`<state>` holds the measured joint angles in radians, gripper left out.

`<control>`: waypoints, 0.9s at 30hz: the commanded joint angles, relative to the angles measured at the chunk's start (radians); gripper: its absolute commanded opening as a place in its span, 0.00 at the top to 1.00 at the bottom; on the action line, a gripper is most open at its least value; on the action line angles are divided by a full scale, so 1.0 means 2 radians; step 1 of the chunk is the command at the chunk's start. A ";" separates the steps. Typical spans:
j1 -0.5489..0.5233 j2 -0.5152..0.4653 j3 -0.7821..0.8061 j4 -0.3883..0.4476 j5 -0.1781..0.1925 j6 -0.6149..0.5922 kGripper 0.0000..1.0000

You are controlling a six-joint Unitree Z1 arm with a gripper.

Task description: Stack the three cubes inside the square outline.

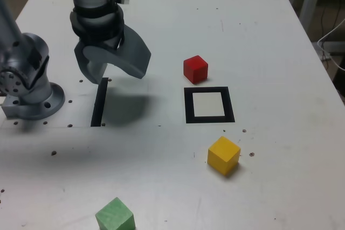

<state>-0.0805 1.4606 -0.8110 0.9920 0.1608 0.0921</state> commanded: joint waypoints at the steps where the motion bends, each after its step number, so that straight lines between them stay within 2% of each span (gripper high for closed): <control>1: 0.000 0.001 0.000 -0.002 0.001 0.000 0.01; 5: 0.000 -0.003 -0.004 -0.007 0.000 0.000 0.01; 11: 0.000 -0.002 -0.018 -0.005 -0.019 0.002 0.01; 14: 0.000 0.011 -0.031 0.011 -0.030 0.006 0.01; 20: 0.000 0.035 -0.065 0.060 -0.074 0.010 0.01; 27: 0.008 0.057 -0.122 0.079 -0.082 -0.010 0.01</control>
<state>-0.0735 1.5638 -1.0479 1.1499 -0.0022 0.0764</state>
